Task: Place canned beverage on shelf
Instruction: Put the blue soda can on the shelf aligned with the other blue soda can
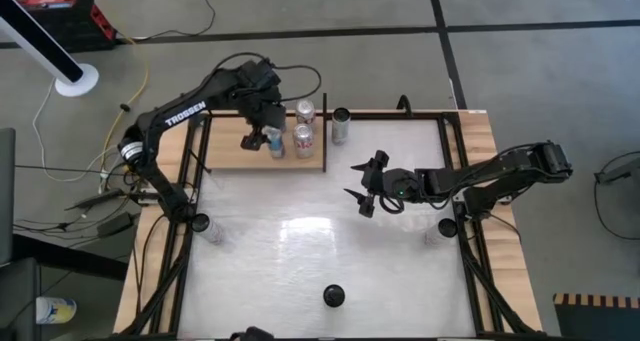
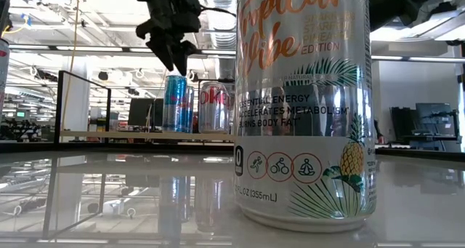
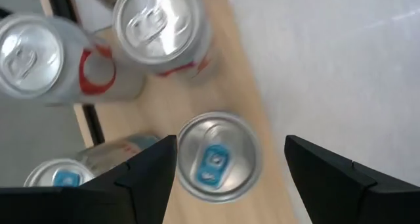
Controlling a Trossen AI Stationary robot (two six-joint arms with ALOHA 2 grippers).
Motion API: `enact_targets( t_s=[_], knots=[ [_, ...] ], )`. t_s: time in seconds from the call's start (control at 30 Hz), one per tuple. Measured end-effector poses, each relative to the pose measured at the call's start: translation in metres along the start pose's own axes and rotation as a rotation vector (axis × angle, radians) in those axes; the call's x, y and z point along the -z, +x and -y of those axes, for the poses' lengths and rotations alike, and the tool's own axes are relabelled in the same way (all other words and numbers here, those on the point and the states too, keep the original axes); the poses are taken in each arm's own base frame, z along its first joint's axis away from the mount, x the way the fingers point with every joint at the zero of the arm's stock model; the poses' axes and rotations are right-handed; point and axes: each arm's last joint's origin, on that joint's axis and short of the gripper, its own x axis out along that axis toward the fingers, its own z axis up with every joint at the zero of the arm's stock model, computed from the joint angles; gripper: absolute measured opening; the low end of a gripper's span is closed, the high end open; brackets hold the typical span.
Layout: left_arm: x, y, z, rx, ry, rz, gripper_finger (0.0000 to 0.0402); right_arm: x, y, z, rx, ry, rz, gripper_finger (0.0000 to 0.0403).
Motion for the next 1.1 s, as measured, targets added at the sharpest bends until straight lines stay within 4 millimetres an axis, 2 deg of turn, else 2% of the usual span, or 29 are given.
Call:
enact_targets(
  t_s=[0.23,0.37,0.5,0.6,0.83,1.1],
  knots=[
    [-0.021,-0.018,0.027,0.025,0.043,0.084,0.0268,0.0,0.0,0.0,0.0,0.0,0.0,0.034],
    [-0.025,-0.014,0.043,0.119,0.008,0.053,0.0253,0.0,0.0,0.0,0.0,0.0,0.0,0.034],
    [-0.024,0.004,0.055,0.16,0.018,-0.016,0.0208,0.0,0.0,0.0,-0.001,0.0,0.0,0.034],
    [-0.024,0.009,0.061,0.153,0.032,-0.044,0.0161,0.0,0.0,0.0,-0.002,0.006,0.0,0.034],
    [-0.011,0.028,0.069,0.175,0.046,-0.102,0.002,0.0,0.0,0.0,-0.002,0.01,-0.001,0.034],
    [-0.009,0.034,0.059,0.071,0.107,-0.094,0.0,0.0,0.0,0.0,-0.002,0.014,-0.003,0.034]
  ],
)
